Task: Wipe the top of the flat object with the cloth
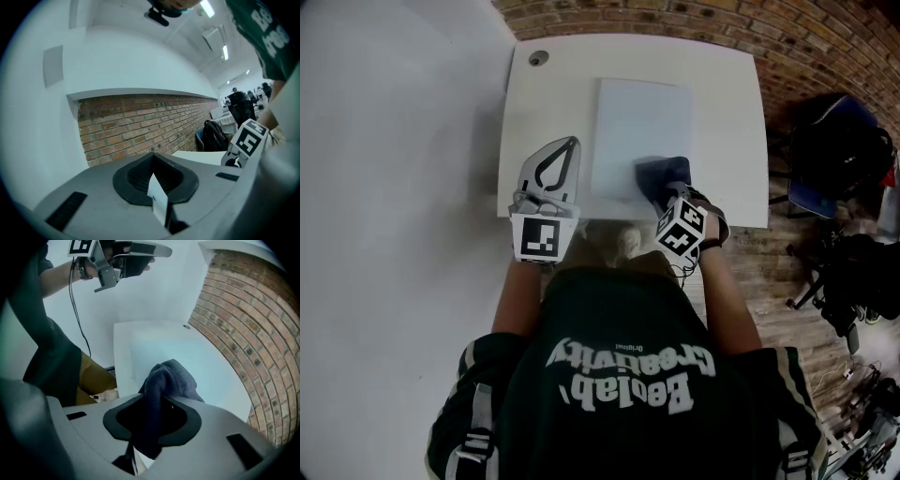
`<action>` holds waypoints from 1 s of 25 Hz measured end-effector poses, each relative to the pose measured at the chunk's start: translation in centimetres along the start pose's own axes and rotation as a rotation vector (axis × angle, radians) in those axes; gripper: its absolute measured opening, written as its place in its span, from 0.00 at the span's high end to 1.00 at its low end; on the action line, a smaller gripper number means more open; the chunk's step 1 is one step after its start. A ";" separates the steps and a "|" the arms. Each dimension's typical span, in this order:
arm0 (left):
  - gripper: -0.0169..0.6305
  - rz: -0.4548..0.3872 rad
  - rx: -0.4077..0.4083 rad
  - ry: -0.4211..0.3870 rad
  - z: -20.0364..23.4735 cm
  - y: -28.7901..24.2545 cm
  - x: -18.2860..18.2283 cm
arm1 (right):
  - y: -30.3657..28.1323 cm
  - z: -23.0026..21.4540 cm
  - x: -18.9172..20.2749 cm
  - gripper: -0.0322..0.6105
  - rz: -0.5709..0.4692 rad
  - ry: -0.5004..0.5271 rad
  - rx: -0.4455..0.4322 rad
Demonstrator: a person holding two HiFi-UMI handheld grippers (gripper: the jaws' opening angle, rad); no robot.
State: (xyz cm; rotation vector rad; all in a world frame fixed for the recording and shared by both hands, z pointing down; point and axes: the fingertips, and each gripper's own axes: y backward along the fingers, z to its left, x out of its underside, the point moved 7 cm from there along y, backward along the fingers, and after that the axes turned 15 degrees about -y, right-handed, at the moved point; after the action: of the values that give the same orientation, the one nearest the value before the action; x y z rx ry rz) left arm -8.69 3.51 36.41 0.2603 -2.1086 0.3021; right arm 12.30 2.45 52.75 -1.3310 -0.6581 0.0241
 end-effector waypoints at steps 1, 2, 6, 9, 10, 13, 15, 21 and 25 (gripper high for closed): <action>0.98 0.000 -0.002 0.003 0.2 0.0 0.2 | -0.3 0.3 -0.6 0.82 -0.001 0.015 -0.007; 0.98 0.000 -0.005 0.005 0.3 0.0 0.4 | -0.7 0.6 -1.2 0.82 -0.002 0.030 -0.015; 0.98 0.005 -0.006 0.009 1.2 -0.3 1.3 | -2.0 2.3 -3.7 0.82 -0.010 0.098 -0.051; 0.98 0.007 -0.001 0.007 2.1 -1.0 2.1 | -3.1 3.6 -5.8 0.82 -0.014 0.156 -0.074; 0.98 0.008 -0.001 0.009 2.5 -1.2 2.2 | -3.5 4.1 -6.5 0.82 -0.015 0.174 -0.087; 0.98 0.009 -0.003 0.013 3.6 -1.8 2.5 | -3.9 5.5 -8.7 0.82 -0.022 0.219 -0.132; 0.98 0.009 -0.003 0.014 4.3 -2.1 2.8 | -4.2 6.3 -9.7 0.82 -0.022 0.248 -0.155; 0.98 0.011 0.006 0.024 6.1 -3.4 4.3 | -5.0 5.8 -11.1 0.82 -0.017 0.229 -0.172; 0.98 0.014 0.020 0.029 7.1 -4.6 5.1 | -6.2 3.3 -12.5 0.82 -0.014 0.183 -0.128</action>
State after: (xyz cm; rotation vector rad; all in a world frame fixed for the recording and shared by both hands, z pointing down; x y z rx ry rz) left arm -15.63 -3.38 37.58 0.2515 -2.0803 0.3339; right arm -1.63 -1.02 53.29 -1.4321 -0.5204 -0.1519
